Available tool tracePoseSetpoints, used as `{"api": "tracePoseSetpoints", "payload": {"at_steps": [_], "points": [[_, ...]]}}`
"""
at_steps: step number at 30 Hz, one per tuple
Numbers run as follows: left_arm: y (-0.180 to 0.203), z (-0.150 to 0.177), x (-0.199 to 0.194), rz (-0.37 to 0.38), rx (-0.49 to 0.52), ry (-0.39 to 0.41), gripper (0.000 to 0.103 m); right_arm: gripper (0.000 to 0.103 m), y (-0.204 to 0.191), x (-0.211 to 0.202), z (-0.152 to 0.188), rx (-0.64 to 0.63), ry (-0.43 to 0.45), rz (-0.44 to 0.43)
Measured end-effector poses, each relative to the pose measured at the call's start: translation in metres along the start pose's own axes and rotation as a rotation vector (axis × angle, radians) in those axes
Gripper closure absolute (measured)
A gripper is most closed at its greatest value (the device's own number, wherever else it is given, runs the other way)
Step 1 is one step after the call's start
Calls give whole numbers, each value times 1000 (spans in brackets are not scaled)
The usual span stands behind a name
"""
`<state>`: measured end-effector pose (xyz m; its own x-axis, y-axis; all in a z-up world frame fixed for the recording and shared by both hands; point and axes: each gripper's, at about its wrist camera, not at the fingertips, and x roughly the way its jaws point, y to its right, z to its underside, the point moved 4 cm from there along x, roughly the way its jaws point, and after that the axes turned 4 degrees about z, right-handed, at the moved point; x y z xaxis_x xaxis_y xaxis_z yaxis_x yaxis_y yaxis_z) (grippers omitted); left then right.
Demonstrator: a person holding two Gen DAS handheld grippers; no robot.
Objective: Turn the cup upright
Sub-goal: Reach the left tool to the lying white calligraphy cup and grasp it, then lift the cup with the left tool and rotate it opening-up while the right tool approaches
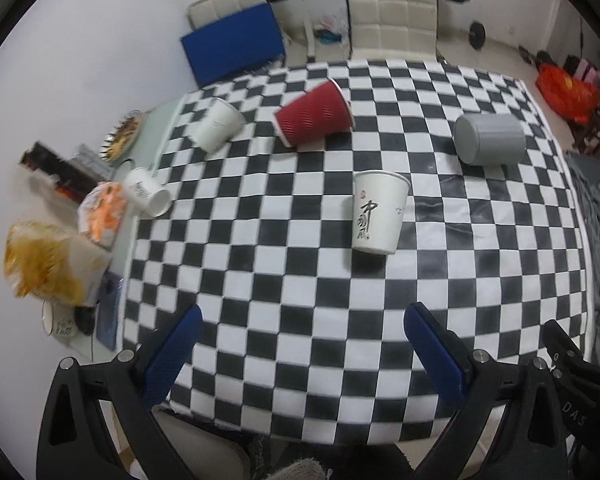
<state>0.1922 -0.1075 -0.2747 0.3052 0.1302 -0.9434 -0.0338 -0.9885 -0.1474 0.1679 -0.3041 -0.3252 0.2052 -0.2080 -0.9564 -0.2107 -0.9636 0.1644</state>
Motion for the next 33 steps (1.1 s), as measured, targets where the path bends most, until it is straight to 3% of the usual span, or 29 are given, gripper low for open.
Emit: {"api": "tracePoseSetpoints", "payload": {"at_steps": [12,26,28,30,32,33], "points": [[26,-60,85,73,99,-124,0,0,-9,87,-54,36,-133,37],[36,-82,164,296,100,-272,1,0,-30,136,-74,63,-253,75],[36,-84,170,311,105,-269,7,0,-33,139,-73,69,-264,71],[36,-85,175,329,104,-280,30,0,-35,142,-72,71,-272,68],[37,-86,179,341,97,-289,41,0,-34,148,-74,70,-280,63],[37,-87,180,345,98,-288,42,0,-38,149,-72,69,-285,61]]}}
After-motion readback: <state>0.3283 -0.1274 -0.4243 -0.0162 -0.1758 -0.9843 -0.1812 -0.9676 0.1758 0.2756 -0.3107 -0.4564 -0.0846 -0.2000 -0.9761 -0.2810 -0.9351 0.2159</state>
